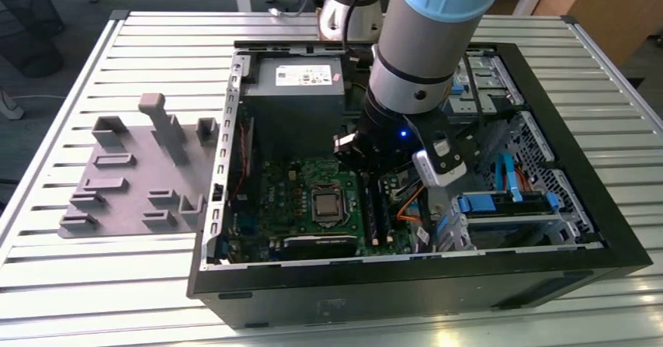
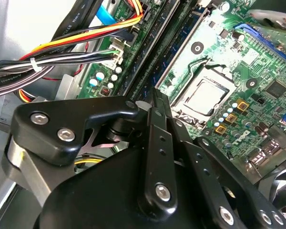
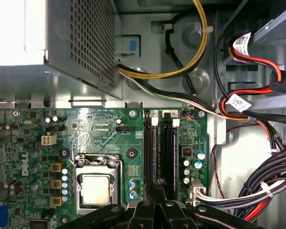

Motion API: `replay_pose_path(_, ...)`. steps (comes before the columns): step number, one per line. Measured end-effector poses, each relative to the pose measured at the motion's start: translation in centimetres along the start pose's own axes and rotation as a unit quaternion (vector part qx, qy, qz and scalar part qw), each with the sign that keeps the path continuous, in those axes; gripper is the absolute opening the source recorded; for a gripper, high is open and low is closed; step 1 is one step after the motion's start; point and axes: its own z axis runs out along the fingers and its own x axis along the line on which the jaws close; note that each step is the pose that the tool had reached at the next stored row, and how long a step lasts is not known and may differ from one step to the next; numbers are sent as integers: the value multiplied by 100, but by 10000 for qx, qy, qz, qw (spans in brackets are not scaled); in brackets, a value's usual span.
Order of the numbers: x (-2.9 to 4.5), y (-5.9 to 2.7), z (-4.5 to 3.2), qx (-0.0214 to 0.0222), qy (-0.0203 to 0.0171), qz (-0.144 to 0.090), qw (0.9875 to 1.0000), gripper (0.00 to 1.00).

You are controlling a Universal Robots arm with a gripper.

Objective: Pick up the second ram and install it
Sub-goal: 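Press down the second ram until it locks into place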

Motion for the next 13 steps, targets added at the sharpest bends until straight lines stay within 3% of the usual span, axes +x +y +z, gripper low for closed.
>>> replay_pose_path(13, 3, 1, -60, -1, -26, 0, 10000, 11)
